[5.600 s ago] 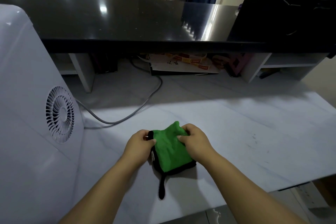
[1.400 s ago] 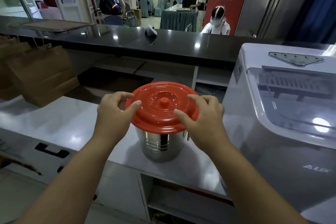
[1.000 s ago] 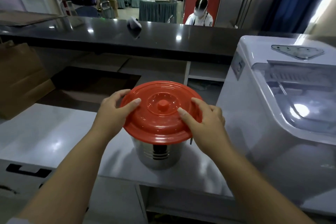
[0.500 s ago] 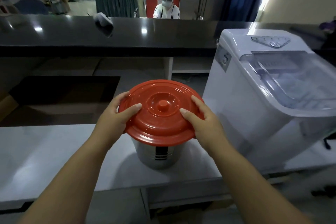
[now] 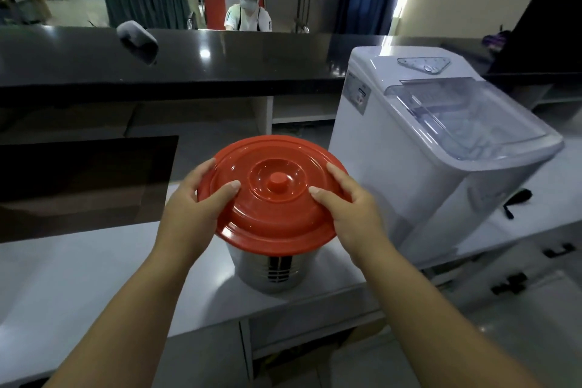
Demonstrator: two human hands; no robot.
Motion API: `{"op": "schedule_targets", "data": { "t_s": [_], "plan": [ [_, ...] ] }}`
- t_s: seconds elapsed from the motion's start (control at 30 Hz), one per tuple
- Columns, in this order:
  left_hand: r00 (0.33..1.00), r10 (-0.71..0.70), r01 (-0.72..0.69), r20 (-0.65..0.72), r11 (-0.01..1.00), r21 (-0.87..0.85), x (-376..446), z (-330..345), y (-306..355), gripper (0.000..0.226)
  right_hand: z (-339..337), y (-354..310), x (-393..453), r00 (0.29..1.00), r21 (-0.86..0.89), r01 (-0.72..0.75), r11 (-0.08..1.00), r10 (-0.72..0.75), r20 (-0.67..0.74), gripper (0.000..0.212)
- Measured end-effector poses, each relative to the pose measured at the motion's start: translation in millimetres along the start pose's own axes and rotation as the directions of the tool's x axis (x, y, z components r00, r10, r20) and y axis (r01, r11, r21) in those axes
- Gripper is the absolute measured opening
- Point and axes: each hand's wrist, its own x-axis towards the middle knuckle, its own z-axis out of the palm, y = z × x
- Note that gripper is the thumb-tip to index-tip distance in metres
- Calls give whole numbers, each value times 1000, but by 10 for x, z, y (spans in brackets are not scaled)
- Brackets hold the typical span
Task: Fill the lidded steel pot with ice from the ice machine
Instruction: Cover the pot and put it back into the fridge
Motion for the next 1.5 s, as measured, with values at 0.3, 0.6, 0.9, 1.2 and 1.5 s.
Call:
{"op": "schedule_targets", "data": {
  "t_s": [0.3,0.6,0.9,1.2,1.5],
  "plan": [
    [999,36,-35,24,999,-24,-395,120,154,51,-364,-71,-427,999,23,43,999,-44,12,59],
    [999,49,-49,23,999,-24,-1203,560,345,45,-1139,-13,-1024,997,39,58,998,-59,47,61],
    [992,58,-50,114,996,-69,-1972,1458,516,44,-2257,213,-1562,997,4,39,999,-38,-64,61],
    [961,64,-29,269,991,-132,-2253,2541,644,57,-3352,410,-1782,971,34,6,999,3,-240,69],
    [882,90,-25,462,989,-145,-2186,3681,868,57,-4293,549,-1664,901,11,0,1000,5,-433,52]
  ]
}}
